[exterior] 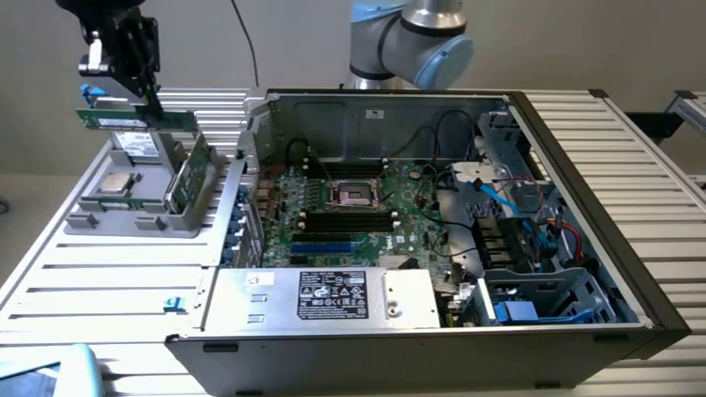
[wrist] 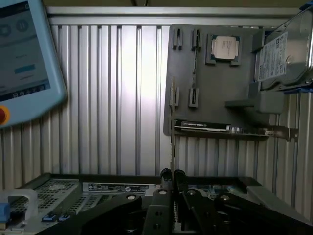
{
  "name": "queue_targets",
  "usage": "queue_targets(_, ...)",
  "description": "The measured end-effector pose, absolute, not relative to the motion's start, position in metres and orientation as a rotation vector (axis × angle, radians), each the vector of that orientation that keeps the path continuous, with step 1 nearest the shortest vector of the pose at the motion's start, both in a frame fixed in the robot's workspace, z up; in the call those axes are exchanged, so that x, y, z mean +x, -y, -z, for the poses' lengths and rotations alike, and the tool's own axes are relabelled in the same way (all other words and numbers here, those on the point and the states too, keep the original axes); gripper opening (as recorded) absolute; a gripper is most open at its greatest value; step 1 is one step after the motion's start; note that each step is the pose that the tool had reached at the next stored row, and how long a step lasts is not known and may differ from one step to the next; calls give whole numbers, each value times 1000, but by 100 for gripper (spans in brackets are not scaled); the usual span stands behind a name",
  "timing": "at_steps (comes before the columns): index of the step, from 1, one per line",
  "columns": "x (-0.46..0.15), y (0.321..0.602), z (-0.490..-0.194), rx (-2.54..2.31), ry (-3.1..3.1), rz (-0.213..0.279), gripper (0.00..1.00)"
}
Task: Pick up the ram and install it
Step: 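Pick up the ram and move it above insertion slot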
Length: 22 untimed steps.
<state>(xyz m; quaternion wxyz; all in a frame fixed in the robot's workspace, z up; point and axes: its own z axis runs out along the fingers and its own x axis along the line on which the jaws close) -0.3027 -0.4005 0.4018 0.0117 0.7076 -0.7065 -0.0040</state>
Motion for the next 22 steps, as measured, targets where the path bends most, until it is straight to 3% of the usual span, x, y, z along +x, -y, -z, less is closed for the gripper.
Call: queue_targets(22, -203, 400, -403, 2207, 2204, 14, 14)
